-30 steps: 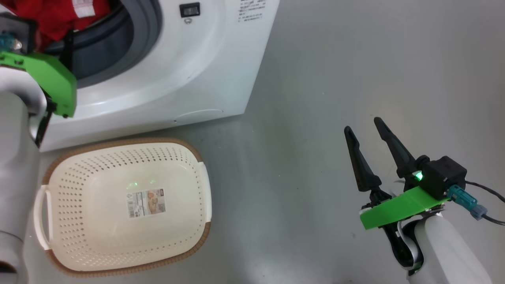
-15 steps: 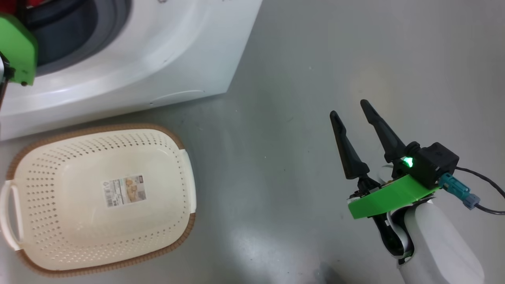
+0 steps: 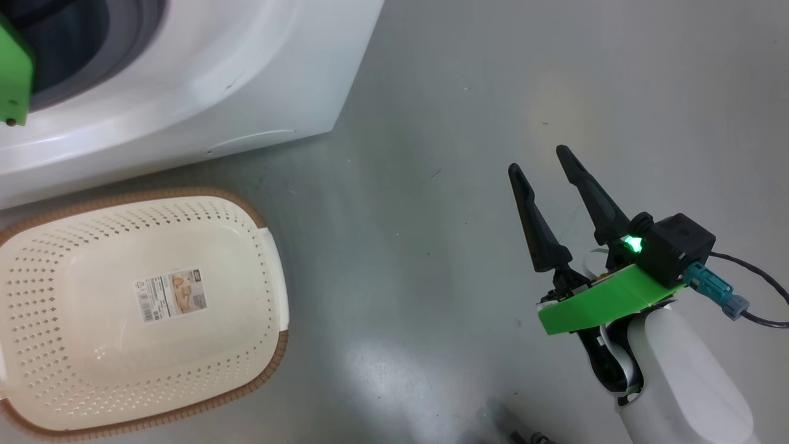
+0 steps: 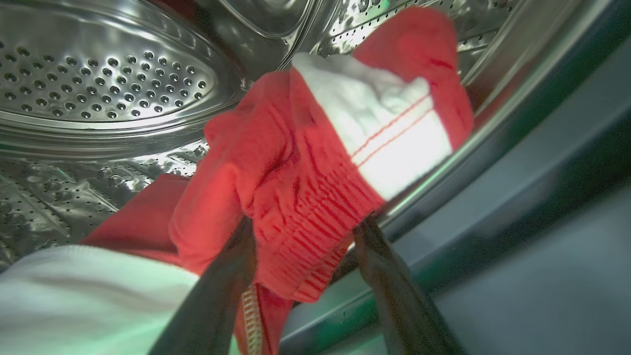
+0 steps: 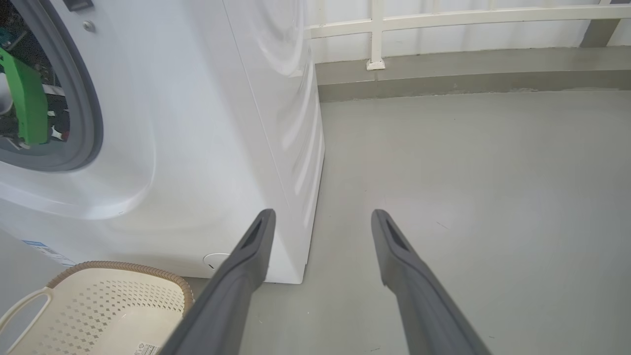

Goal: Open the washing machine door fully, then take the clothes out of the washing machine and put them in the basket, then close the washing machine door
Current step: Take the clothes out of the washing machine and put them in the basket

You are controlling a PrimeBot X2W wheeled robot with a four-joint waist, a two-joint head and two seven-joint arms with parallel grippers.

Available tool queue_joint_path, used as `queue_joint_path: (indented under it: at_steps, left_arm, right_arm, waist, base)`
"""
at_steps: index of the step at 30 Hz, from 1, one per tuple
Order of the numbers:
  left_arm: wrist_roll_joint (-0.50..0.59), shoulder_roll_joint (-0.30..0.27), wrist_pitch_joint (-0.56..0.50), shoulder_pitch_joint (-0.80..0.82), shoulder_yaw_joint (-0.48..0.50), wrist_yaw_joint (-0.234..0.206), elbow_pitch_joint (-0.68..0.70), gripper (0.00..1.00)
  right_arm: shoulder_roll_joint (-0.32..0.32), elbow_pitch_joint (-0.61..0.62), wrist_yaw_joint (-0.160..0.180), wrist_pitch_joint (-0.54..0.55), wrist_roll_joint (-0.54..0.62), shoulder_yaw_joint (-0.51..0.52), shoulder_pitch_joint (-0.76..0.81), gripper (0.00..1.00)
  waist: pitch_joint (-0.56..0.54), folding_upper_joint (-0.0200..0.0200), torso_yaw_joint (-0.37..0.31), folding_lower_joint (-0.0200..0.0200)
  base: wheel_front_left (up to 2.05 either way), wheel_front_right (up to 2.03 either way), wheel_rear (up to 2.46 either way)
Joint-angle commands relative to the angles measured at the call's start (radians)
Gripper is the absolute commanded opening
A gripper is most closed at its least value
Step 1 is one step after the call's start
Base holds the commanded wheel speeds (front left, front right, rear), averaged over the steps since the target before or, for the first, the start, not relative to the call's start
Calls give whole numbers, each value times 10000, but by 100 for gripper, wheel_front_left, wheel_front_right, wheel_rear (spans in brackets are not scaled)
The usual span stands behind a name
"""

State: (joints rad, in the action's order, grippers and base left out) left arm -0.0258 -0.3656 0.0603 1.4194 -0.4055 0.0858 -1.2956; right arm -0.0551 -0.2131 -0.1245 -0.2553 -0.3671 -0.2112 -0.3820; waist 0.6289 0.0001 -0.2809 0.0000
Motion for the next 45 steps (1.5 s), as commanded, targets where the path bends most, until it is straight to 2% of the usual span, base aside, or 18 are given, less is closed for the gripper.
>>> queue_joint_path:
  at_steps: [1,2,13,24,34,45]
  left_arm:
    - [-21,-474,87,216,58,-131,142,34]
    - [-41,-467,138,214,51,-140,136,0]
    - [-697,-236,853,-63,368,-186,90,0]
    - [-2482,204,1983,-1432,1832,-59,352,0]
    - [-3224,515,2012,-3807,3334,-57,3355,0]
    - [-2625,1208,2014,-6045,4763,155,6075,0]
  right_arm:
    - [44,232,-62,-65,-11,-195,54,100]
    - [45,231,-62,-65,-22,-190,47,100]
    - [48,221,-62,-65,44,-72,92,100]
    - [-58,119,-62,-65,196,90,456,100]
    - [-290,83,-62,-65,218,204,926,100]
    - [-533,81,-62,-65,171,363,1371,100]
  waist:
    - [2,-1,0,0]
    - [-8,-1,2,0]
    - [-286,-1,190,0]
    - [-1153,-1,603,0]
    - [-1994,-1,1019,0]
    - [-2709,-1,1256,0]
  base:
    - [0,0,0]
    - [0,0,0]
    - [0,0,0]
    - [0,0,0]
    - [0,0,0]
    - [0,0,0]
